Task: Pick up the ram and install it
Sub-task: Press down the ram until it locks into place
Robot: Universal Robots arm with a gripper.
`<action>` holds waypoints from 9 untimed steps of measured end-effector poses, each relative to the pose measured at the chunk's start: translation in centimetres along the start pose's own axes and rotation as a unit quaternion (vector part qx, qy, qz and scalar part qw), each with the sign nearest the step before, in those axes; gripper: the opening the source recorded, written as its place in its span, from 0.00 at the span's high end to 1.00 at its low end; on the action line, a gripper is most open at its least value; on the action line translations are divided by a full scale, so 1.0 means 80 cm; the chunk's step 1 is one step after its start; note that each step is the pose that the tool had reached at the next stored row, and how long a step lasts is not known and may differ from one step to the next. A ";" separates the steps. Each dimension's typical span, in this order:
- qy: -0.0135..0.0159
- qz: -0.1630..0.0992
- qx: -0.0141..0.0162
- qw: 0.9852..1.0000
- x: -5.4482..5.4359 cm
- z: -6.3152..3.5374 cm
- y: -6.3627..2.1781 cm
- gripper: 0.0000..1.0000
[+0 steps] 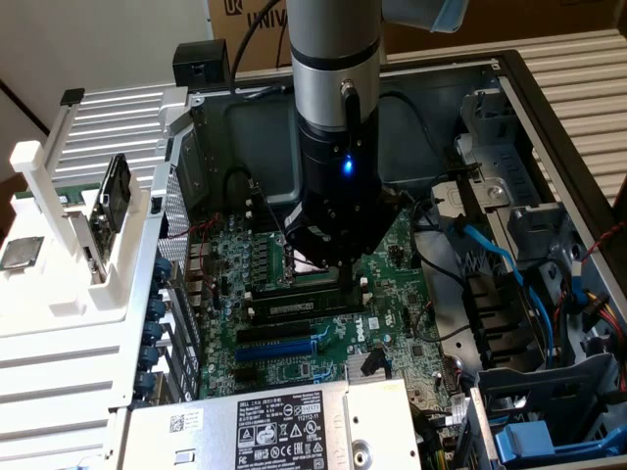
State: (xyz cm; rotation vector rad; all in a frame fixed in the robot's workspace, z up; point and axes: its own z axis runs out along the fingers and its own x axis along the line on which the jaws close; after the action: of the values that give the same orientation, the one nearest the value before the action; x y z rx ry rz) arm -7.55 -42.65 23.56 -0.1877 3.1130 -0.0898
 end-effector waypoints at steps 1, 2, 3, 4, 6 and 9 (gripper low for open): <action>0.000 0.000 0.000 1.000 0.000 0.001 0.000 0.90; 0.000 0.000 0.000 1.000 0.000 0.003 0.000 0.90; 0.000 0.000 0.000 1.000 0.000 0.004 0.000 0.90; 0.000 0.000 0.000 1.000 0.000 0.005 0.000 0.90; 0.000 0.000 0.000 1.000 0.000 0.006 0.000 0.90; 0.000 0.000 0.000 1.000 0.000 0.007 0.000 0.90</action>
State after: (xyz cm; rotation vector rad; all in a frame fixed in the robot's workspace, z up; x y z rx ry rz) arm -7.55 -42.65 22.97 -0.1877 3.1131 -0.0901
